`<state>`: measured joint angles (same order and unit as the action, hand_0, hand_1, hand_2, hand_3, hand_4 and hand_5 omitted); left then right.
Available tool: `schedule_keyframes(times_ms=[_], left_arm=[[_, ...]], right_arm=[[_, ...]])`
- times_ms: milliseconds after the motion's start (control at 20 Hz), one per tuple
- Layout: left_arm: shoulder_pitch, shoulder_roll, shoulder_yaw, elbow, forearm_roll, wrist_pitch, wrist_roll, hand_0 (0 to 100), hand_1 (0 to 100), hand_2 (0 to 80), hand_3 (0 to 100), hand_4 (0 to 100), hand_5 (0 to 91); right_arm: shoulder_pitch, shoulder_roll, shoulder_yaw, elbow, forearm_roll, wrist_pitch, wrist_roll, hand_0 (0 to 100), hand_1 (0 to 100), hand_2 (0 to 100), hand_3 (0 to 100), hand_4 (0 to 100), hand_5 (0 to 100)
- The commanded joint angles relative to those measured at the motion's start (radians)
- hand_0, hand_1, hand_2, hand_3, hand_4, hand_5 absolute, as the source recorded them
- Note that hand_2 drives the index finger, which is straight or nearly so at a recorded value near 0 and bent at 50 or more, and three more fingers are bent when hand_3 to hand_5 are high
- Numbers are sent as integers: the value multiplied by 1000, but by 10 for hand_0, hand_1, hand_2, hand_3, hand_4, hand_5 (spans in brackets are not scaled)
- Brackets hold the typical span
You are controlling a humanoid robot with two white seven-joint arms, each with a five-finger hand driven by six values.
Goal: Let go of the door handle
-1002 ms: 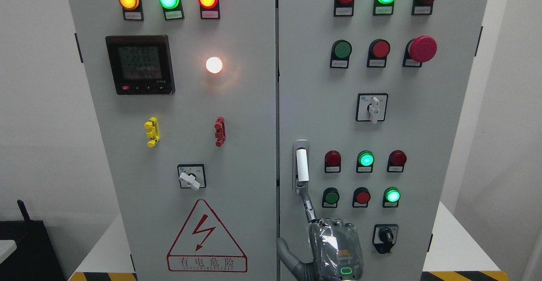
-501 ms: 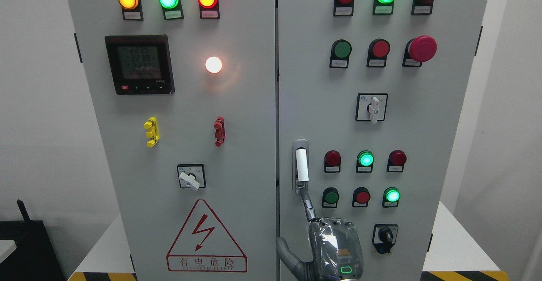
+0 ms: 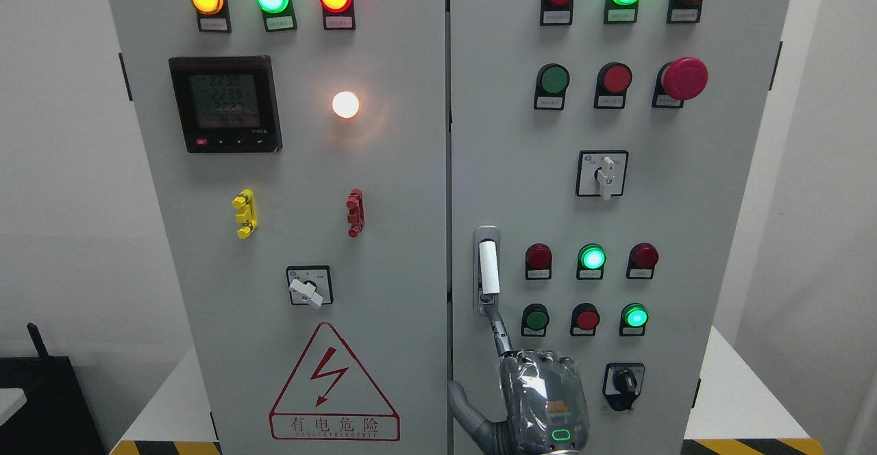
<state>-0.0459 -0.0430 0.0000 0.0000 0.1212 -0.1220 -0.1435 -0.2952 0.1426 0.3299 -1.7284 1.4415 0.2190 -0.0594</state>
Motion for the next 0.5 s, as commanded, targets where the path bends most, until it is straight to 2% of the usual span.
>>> schedule_keyframes(times_ms=[0,451], left_arm=[[1,0,11,17,0,1,1,120,389,0,0,0,0],[0,0,11,17,0,1,1,120,389,0,0,0,0]], right_arm=[[5,0,1,-13,-1,-1,-7,272,180,0,1000,1000,1000],[30,2,8,-37,-3,-1,-7,272,180,0,1000,1000,1000]])
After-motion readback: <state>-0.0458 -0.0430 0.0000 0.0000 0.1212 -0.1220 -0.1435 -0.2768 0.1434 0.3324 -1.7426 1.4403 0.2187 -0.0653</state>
